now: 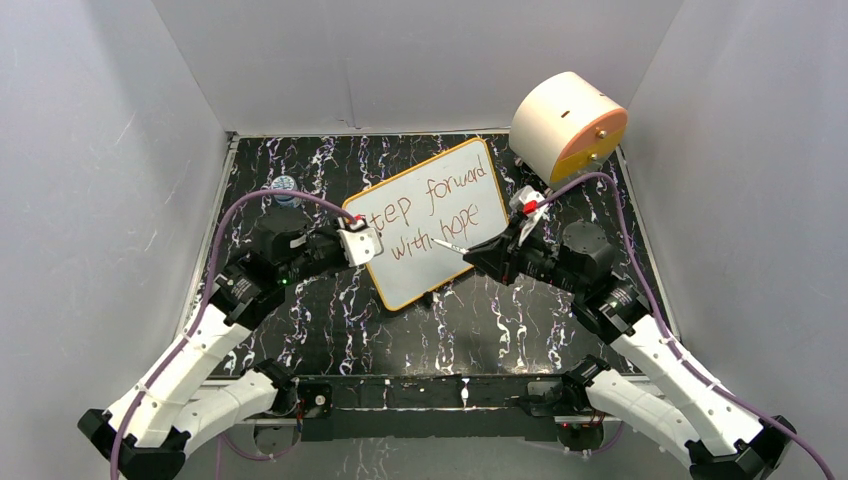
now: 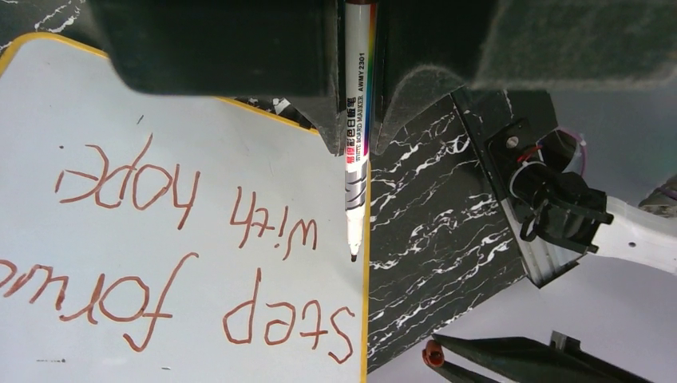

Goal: Write a sentence on the whiteboard
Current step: Close the whiteboard marker at the center of the board.

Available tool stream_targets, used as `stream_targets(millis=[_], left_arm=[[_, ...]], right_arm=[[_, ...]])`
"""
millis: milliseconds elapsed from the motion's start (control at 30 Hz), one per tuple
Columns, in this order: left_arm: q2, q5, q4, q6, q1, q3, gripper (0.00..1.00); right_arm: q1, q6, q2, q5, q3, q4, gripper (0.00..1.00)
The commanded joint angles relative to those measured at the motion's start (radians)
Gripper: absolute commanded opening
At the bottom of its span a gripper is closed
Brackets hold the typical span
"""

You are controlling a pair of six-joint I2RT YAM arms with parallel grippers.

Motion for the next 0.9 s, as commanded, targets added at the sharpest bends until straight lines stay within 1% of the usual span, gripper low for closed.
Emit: stream_targets(millis=[0,100,467,867], left_arm=[[0.012,-0.039,-0.006,0.116,-0.059,0.025,0.0],[0.032,-0.078,-0.005,0.148,-0.107,0.029,0.0],[0.141,-0.225,0.0,0.259,-0.276,0.061,0.0],[0.179,-0.282,0.015,0.276,-0.354,0.075,0.0]], right_arm=[[-0.002,0.031,0.018,-0.056,0.056,0.068,0.0],[-0.002,0.047,0.024,-0.079,0.05,0.092,0.0],[-0.003,0.048,0.055,-0.102,0.051,0.084,0.0],[-0.003,0.051,0.081,-0.174,0.052,0.078,0.0]])
